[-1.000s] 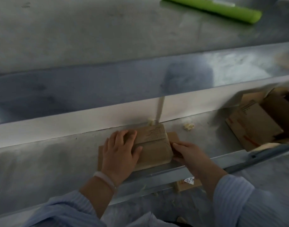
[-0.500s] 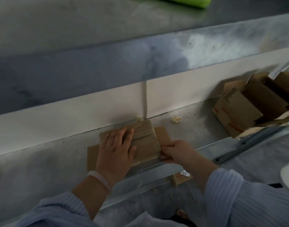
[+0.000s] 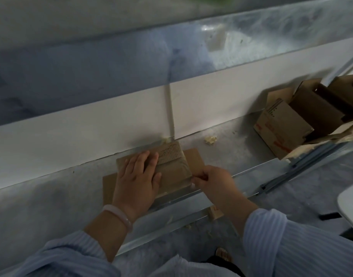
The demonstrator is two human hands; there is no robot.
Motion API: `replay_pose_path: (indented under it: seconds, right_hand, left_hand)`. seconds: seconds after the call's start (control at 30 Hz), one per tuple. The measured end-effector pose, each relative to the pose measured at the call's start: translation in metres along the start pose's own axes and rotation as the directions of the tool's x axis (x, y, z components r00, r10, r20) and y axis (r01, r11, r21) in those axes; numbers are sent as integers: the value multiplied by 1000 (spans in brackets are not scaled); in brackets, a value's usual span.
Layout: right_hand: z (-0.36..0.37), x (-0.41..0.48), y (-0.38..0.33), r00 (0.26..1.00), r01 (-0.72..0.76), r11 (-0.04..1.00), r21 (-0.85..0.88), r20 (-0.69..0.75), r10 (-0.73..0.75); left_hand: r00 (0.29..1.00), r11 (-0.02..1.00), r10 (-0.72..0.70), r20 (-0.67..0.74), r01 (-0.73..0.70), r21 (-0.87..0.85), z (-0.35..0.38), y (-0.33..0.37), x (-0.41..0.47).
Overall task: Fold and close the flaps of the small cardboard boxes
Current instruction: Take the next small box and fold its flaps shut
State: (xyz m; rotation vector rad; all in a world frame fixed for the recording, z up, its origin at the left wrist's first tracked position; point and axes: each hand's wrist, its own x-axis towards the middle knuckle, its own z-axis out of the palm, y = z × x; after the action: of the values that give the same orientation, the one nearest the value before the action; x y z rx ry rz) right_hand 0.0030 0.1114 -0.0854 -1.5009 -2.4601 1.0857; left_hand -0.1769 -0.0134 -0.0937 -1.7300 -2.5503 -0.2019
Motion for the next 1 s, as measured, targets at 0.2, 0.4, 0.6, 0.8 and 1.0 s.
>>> replay_pose_path:
  seconds: [0.2,0.4,0.6,0.8,1.0]
  right_hand:
    - [-3,2,3,998,26,999,20,53,-27]
    - [-7,-1,0,991,-118,831,543,121,62]
    - [-27,10,-18,987,26,851,524,-146,60]
    - [-32,42,-22,984,1,723,690,-130,122]
    - [-25,43,-24,989,-105,529,842,34,141]
  left_hand:
    - [1000,1000,-10,13,10,10,-1,2,1]
    - [1000,1000,-8,21,8,15,-1,1,2]
    - [999,1000,30,10,-30,7,0,0,0]
    - [999,999,43,0,-43,-1,1,-2,-1]
    - [999,999,37,-6,-37,-15,0,-3,-1]
